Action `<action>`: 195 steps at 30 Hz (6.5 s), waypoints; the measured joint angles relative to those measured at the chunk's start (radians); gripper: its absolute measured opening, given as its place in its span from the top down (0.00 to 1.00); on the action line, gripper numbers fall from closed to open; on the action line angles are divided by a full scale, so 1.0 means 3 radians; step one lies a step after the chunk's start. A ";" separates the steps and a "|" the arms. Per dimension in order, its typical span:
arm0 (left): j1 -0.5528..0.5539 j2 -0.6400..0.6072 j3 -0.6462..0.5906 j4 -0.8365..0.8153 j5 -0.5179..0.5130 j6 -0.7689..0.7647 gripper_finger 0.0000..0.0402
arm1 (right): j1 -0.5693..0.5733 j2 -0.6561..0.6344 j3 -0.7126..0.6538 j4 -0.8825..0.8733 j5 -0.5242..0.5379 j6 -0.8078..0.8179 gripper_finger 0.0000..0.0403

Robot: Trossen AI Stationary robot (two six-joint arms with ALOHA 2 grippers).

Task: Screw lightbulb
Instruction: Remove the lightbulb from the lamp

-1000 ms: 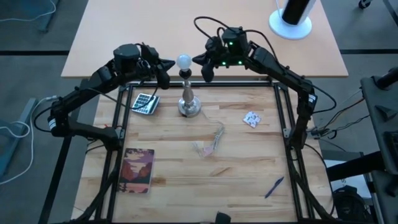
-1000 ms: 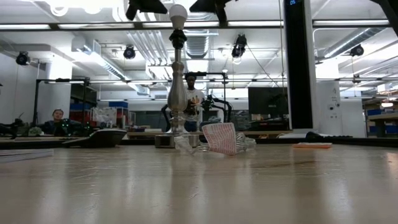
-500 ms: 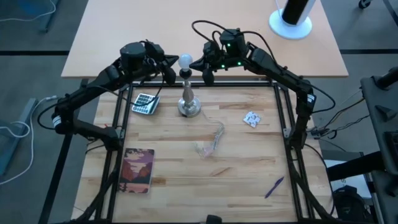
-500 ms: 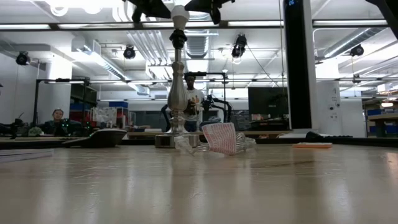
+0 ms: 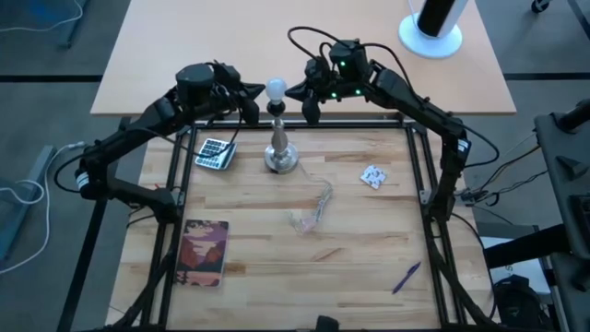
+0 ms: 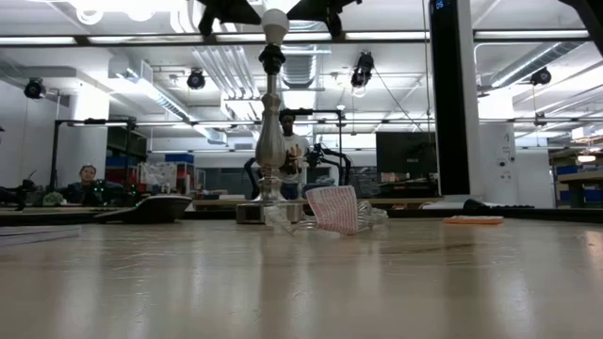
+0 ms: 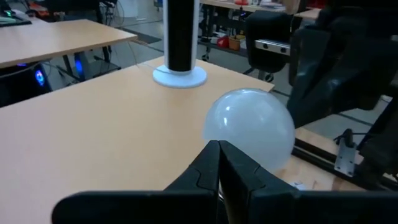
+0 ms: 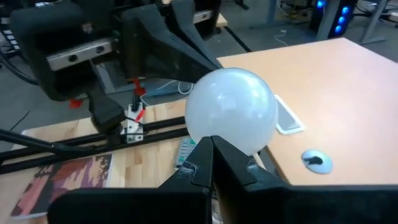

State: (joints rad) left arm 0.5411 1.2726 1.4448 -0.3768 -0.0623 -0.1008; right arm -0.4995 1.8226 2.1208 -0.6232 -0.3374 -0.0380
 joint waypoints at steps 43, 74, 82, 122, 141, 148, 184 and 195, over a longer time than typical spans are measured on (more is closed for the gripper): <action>0.0004 -0.0068 0.0001 -0.0347 -0.0028 -0.0147 1.00 | -0.0029 -0.0571 -0.2502 0.3154 0.0252 0.0572 0.73; 0.0006 -0.0066 0.0000 -0.0373 -0.0033 -0.0158 1.00 | 0.0140 -0.0015 -0.1497 0.2539 0.0229 -0.0110 0.38; 0.0003 -0.0066 0.0001 -0.0373 -0.0032 -0.0159 1.00 | 0.0139 0.0039 -0.1332 0.2377 0.0254 -0.0087 0.50; -0.0101 -0.0192 -0.0156 -0.1033 0.0637 -0.0115 1.00 | 0.0197 -0.0021 -0.1244 0.1999 0.0227 0.0035 0.51; -0.0096 -0.0255 -0.0168 -0.0386 0.0246 0.0048 1.00 | 0.0197 -0.0479 -0.1245 0.1200 0.0342 -0.0140 0.34; -0.0095 -0.0255 -0.0167 -0.0021 0.0162 0.0177 1.00 | 0.0202 -0.0579 -0.1245 0.1052 0.0343 -0.0137 0.35; -0.0027 -0.0043 -0.0172 0.0199 0.0044 0.0223 1.00 | 0.0158 -0.0521 -0.1251 0.1239 0.0087 -0.0023 1.00; -0.0024 -0.0040 -0.0173 0.0185 0.0142 0.0195 1.00 | 0.0145 -0.0466 -0.1251 0.1326 0.0205 -0.0052 1.00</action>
State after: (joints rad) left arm 0.5339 1.2606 1.3930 -0.3214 -0.0196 -0.0424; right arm -0.4561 1.6827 1.7454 -0.2252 -0.2760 -0.0537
